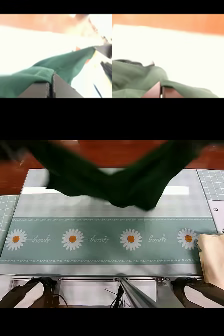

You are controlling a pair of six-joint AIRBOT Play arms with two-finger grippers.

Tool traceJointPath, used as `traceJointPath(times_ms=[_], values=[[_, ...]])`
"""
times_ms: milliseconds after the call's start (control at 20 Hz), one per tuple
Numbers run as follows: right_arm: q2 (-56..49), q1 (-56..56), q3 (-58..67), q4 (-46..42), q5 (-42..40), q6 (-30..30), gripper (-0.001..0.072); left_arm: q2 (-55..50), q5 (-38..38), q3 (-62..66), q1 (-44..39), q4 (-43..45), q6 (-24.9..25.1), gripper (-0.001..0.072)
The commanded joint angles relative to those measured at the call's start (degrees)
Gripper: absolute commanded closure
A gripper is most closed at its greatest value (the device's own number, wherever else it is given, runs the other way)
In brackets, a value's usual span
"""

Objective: Fold the shirts.

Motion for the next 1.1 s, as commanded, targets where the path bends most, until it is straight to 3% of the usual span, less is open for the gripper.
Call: traceJointPath(times_ms=[0,150,300,450,650,800,900,1050], values=[[7.4,0.1,17.4,-5.3,4.0,1.0,0.0694,2.3,4.5,26.2,0.0,7.3,-4.8,0.0684],[17.6,0.1,17.4,-6.3,6.3,-0.6,0.0694,5.4,4.5,38.3,0.0,18.8,-9.4,0.0684],[25.3,0.1,17.4,-7.9,8.7,-0.7,0.0694,12.6,2.8,37.3,0.0,25.3,-9.4,0.0684],[30.2,0.1,16.8,-9.9,11.7,0.5,0.0694,18.6,-5.2,34.2,0.0,27.8,-9.5,0.0683],[32.9,0.1,9.3,-10.0,17.3,1.7,0.0694,20.4,-18.6,31.5,0.0,28.4,-13.8,0.0683],[33.1,0.1,-2.6,-9.6,17.7,1.6,0.0693,20.3,-22.1,22.9,0.0,28.8,-14.9,0.0683],[33.1,0.1,-13.2,-10.0,14.1,1.0,0.0693,20.3,-22.3,12.3,0.0,28.8,-13.0,0.0683],[30.2,0.1,-28.0,-10.8,3.8,0.5,0.0694,17.7,-14.9,-4.8,-0.1,28.7,-11.5,0.0683]])
